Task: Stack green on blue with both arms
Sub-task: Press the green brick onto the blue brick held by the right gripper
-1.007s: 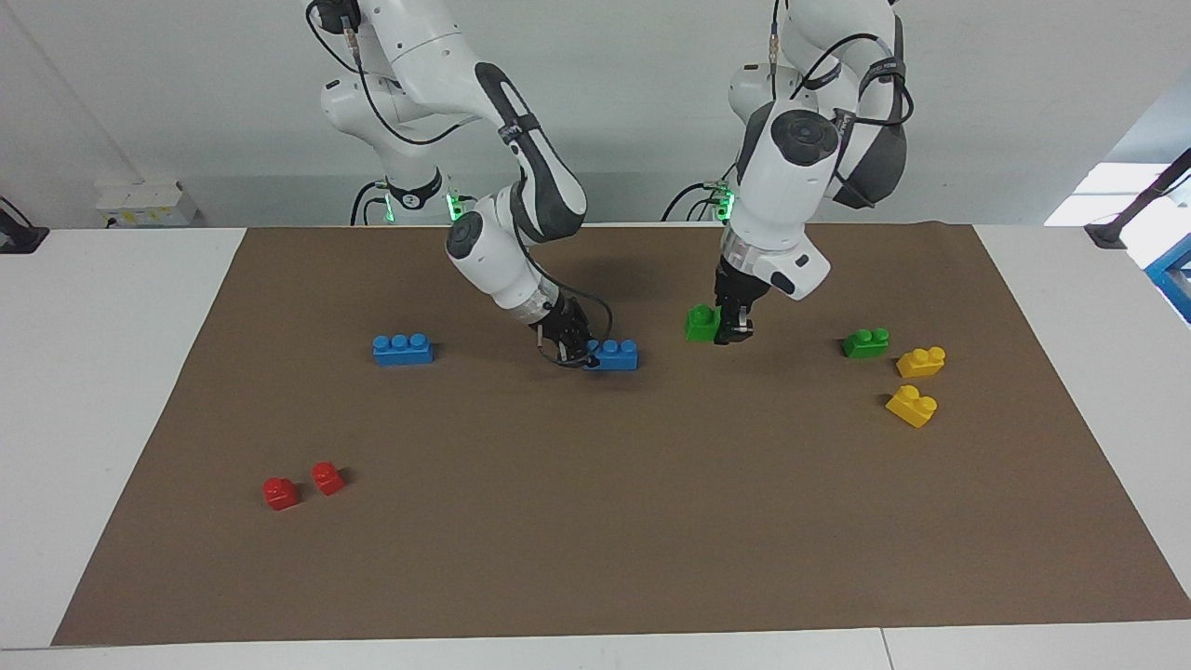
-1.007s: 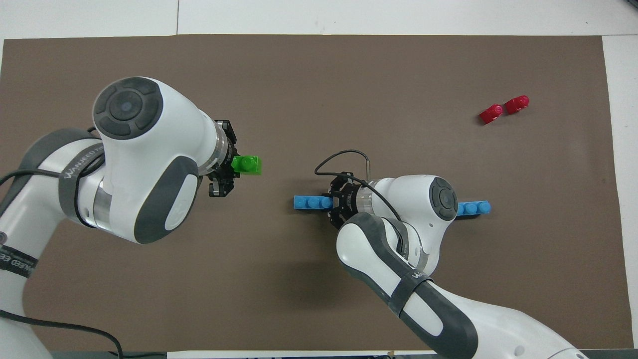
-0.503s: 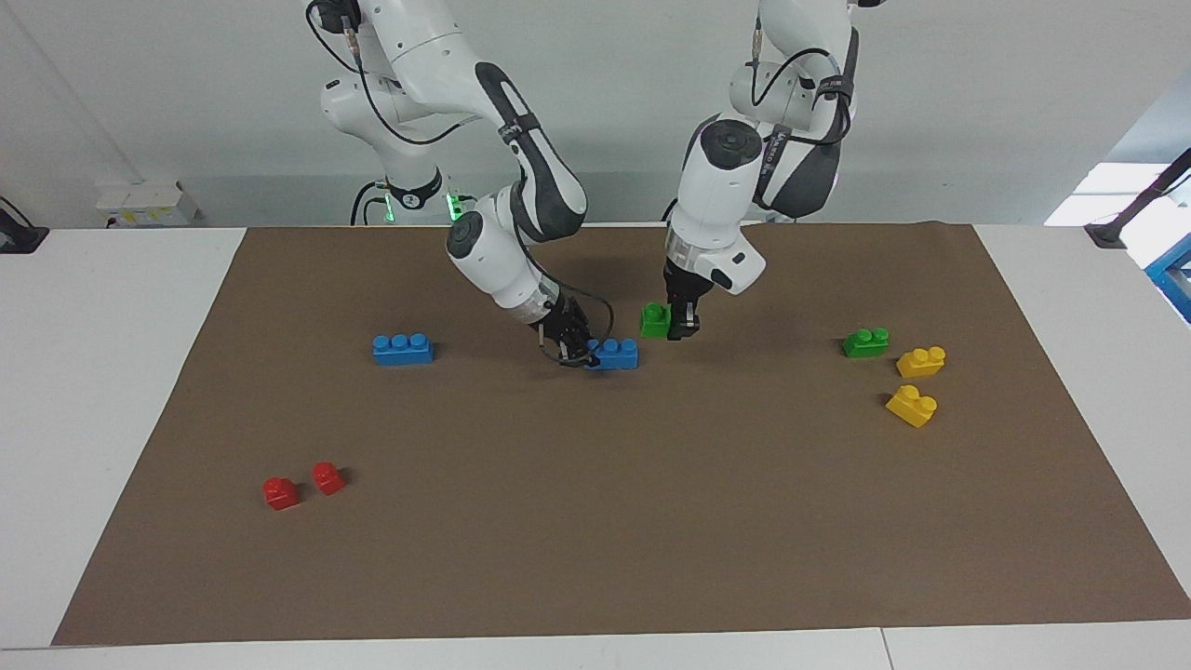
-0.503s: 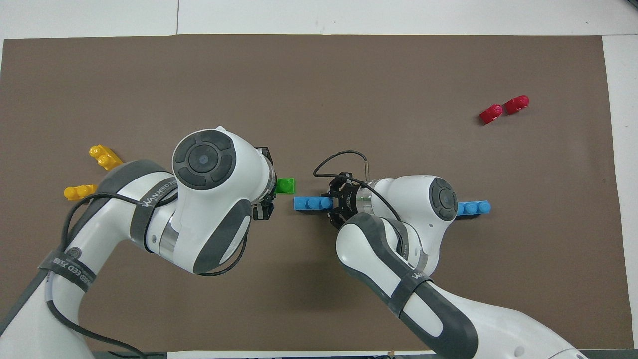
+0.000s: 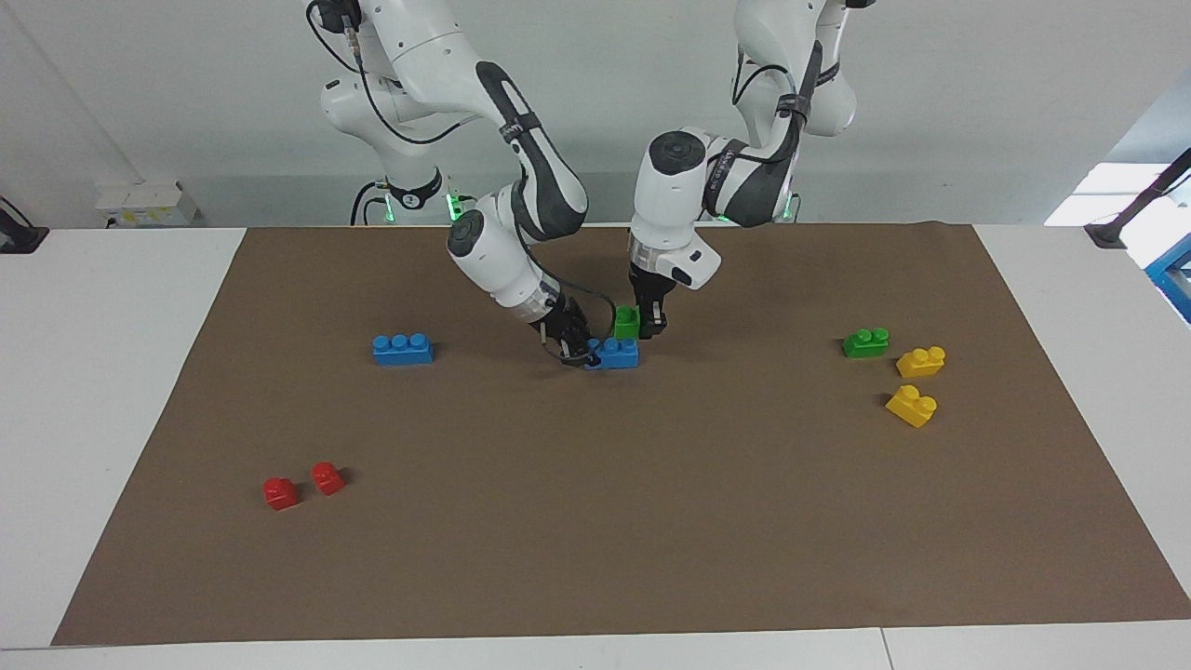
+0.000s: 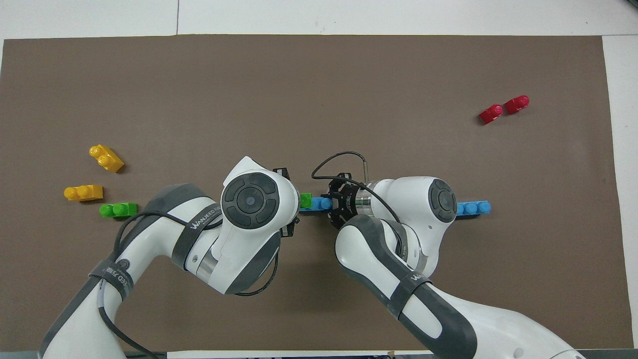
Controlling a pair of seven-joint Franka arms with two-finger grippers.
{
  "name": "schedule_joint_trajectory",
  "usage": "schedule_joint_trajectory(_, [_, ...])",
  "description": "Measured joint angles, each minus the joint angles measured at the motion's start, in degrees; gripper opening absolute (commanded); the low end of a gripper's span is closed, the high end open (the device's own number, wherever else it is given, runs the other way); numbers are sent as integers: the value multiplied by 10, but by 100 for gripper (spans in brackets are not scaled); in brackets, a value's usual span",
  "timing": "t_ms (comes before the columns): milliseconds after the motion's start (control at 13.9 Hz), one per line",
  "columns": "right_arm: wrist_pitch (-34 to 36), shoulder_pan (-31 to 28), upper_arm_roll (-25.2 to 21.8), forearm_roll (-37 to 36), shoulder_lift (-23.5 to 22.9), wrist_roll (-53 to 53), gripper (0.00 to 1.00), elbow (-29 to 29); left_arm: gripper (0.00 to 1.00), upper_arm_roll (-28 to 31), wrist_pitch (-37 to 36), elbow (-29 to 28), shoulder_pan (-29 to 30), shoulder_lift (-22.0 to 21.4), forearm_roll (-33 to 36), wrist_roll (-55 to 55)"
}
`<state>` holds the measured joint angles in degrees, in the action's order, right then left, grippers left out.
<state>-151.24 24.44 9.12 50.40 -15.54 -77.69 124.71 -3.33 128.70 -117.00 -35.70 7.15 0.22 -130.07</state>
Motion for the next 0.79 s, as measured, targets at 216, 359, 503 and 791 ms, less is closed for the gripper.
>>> schedule_joint_trajectory(216, [0,0,0,0,0,3,0,0,0,0,18,-4,0,10,4,-10])
schedule_joint_trajectory(359, [-1,0,0,0,0,4,0,0,0,0,28,-5,-1,21,4,-13])
schedule_joint_trajectory(503, [-1,0,0,0,0,4,0,0,0,0,33,-5,-2,26,9,-15])
schedule_joint_trajectory(791, [-1,1,0,0,0,8,0,0,0,0,35,-6,-14,34,18,-30])
